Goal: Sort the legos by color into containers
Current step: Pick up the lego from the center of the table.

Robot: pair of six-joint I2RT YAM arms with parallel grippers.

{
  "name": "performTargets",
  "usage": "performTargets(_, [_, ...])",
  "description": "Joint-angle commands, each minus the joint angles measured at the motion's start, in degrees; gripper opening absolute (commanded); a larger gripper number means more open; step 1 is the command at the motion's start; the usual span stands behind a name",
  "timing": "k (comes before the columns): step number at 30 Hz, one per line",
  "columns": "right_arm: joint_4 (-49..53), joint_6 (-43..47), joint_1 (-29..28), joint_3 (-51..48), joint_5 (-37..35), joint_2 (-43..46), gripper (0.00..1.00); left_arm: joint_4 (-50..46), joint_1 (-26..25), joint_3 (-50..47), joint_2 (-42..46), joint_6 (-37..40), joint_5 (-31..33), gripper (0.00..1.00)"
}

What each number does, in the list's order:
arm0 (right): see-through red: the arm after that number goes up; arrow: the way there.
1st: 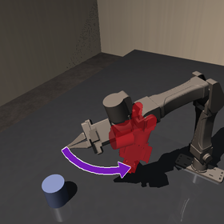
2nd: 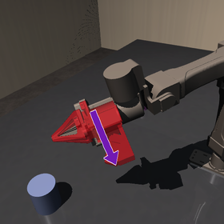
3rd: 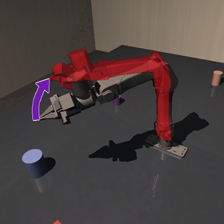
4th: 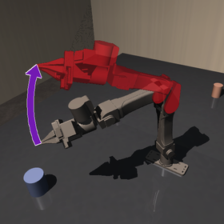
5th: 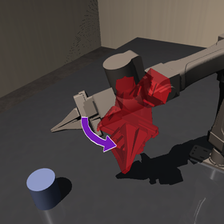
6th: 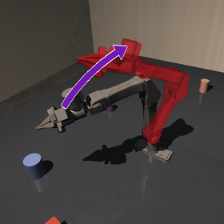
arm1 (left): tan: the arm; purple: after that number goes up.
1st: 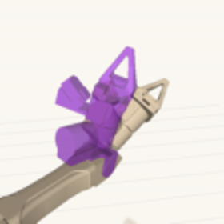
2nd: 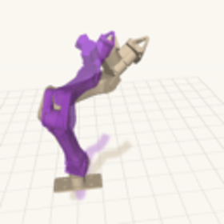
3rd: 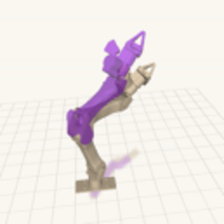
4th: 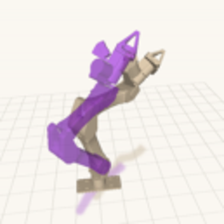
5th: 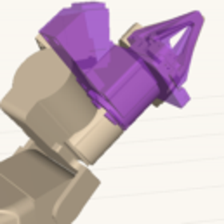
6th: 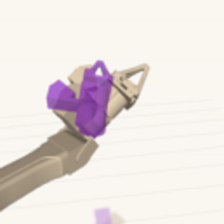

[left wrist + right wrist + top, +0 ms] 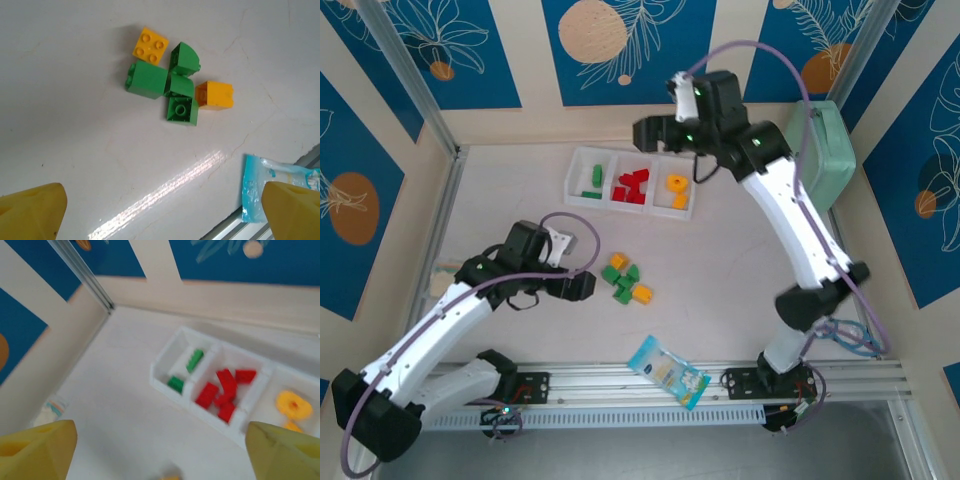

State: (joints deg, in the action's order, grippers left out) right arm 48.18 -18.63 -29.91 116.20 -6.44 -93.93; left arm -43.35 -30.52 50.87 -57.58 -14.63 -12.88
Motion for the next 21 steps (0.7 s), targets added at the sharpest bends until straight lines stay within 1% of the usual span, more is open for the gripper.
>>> performTargets(1, [-4.00,-0.76,1.19,-19.48,1.14,7.61,0.88,1.13,-0.28,4.89,-4.30,2.06,-1.73,0.99])
performTargets(6, [-14.70,-8.49,2.29,-48.02,3.56,24.35,0.87,0.99,-2.51,10.39,-13.65,5.03,1.35,0.99])
performTargets(9, [-18.89,-12.30,1.47,-60.73,4.53,31.27,0.87,1.11,-4.26,13.79,-18.42,6.98,3.25,0.96])
performTargets(12, [-19.98,-14.90,1.18,-68.95,3.85,35.87,0.87,2.28,-5.49,15.68,-22.46,7.95,5.68,0.95])
performTargets(14, [-19.81,-15.66,1.24,-72.22,3.58,38.55,0.87,2.48,-5.70,17.18,-25.84,8.92,6.49,0.94])
performTargets(17, [-19.54,-16.80,1.26,-75.90,3.03,42.46,0.87,2.67,-5.77,19.80,-30.92,10.52,6.97,0.91])
performTargets(21, [-18.86,-18.27,1.76,-79.33,1.74,47.74,0.87,1.97,-5.69,23.78,-37.13,11.94,6.92,0.85])
